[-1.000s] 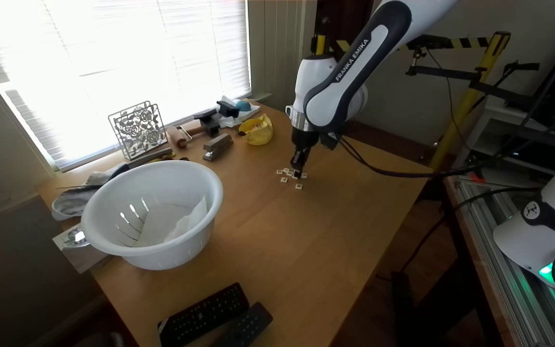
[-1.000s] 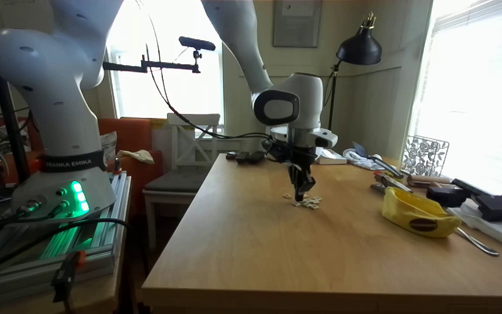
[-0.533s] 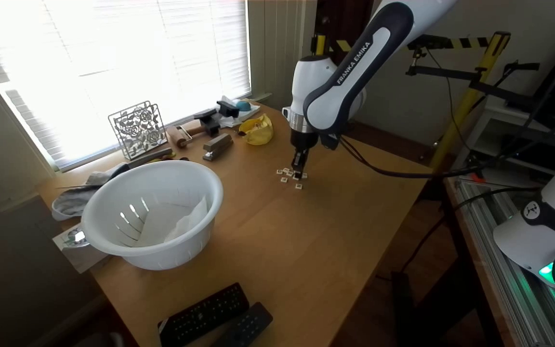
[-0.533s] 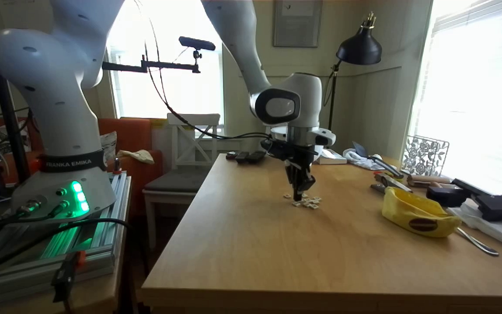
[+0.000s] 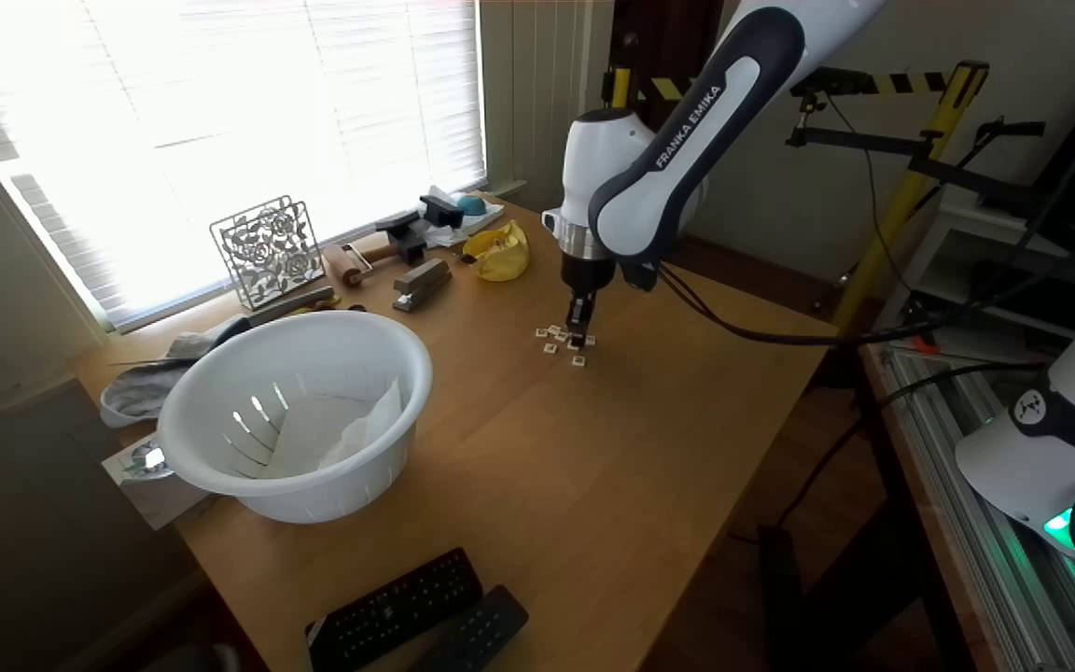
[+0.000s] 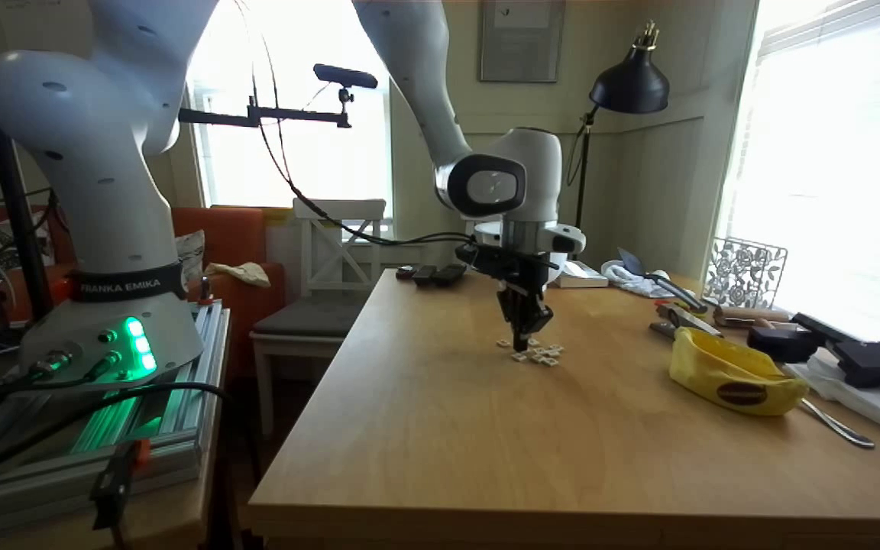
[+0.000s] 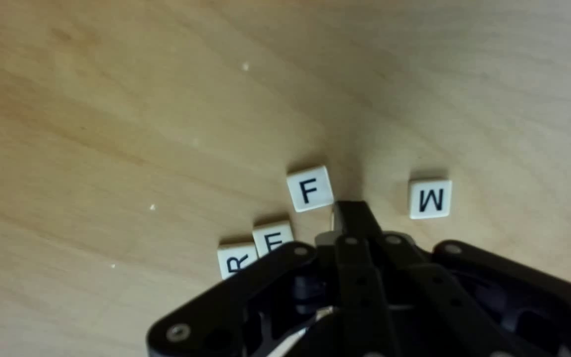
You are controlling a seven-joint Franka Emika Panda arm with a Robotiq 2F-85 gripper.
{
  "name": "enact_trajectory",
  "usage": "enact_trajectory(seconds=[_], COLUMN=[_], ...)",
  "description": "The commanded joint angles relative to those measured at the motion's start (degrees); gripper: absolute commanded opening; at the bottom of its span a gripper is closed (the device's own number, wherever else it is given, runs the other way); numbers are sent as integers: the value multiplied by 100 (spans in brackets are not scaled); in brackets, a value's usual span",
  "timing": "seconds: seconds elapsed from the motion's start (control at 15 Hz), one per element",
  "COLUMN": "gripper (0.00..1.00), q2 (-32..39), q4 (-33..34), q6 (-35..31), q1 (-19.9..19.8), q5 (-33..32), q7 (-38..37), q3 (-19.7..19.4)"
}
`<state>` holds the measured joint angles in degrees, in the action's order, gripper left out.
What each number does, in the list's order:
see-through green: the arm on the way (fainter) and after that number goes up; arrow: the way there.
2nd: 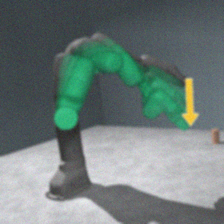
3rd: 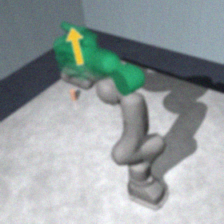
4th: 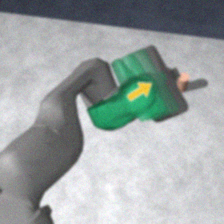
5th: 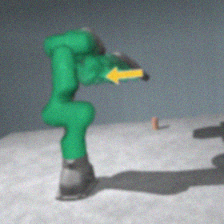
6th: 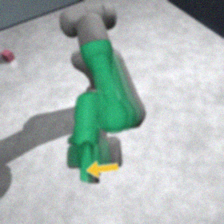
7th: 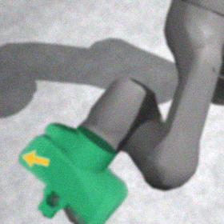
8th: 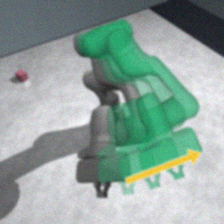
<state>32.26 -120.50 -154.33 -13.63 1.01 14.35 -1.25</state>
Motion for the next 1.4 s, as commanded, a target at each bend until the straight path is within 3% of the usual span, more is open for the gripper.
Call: enact_trajectory(seconds=[0.0,1.33], gripper=[0,0], q2=[137,85], q4=[-69,-227], q6=[68,71], q1=[93,270], q5=[-148,-373], q7=[60,74], q3=[-34,-103])
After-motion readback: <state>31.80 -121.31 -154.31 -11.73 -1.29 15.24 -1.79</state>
